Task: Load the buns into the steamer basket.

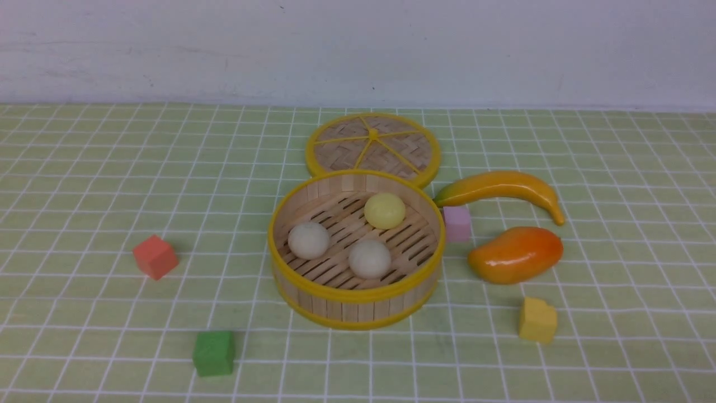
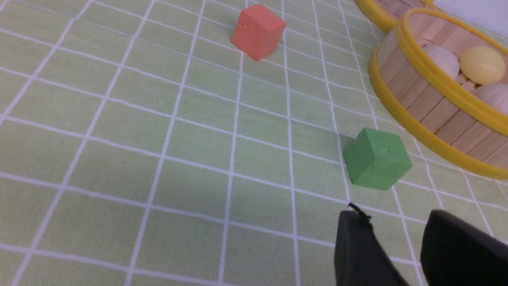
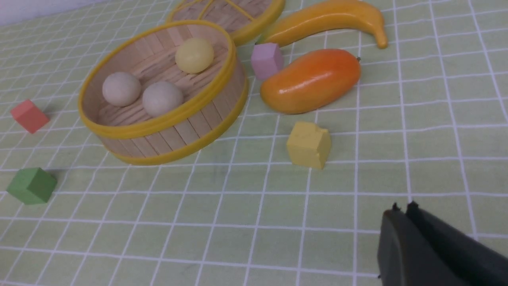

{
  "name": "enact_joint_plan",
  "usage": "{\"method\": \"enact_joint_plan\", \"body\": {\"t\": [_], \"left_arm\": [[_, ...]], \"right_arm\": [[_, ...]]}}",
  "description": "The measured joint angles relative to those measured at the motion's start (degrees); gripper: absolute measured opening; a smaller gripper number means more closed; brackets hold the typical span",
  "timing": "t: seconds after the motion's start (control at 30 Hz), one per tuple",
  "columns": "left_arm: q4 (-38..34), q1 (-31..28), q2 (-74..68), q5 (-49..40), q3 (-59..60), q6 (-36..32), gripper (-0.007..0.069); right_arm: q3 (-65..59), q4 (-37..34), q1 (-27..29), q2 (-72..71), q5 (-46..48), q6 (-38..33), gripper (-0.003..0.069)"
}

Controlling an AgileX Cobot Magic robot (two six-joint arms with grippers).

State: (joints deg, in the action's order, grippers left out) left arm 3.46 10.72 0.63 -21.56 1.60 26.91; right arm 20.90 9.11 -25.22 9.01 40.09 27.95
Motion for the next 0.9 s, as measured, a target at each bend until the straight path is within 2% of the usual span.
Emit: {"method": "enact_joint_plan", "body": {"t": [0.2,0.3,0.43,0.6,0.9], "left_arm": [[0.0,0.0,0.0,0.0,0.0,0.0,0.0238],[0.0,0.0,0.0,0.0,0.0,0.0,0.0238],[0.0,0.0,0.0,0.0,0.0,0.0,0.0238],[0.0,0.0,0.0,0.0,0.0,0.0,0.0238],[0.0,0.0,0.0,0.0,0.0,0.0,0.0238]], "right_arm": [[0.0,0.0,0.1,-0.2,0.0,0.0,0.0002],[0.0,0.0,2.0,-0.5,0.0,0.0,0.0004],[0.0,0.0,6.6,-0.5,0.0,0.0,0.0008],[-0.2,0.0,16.5,-0.6,0.0,0.0,0.0015],[-0.2,0.1,25.8,-0.6,0.0,0.0,0.0026]]}}
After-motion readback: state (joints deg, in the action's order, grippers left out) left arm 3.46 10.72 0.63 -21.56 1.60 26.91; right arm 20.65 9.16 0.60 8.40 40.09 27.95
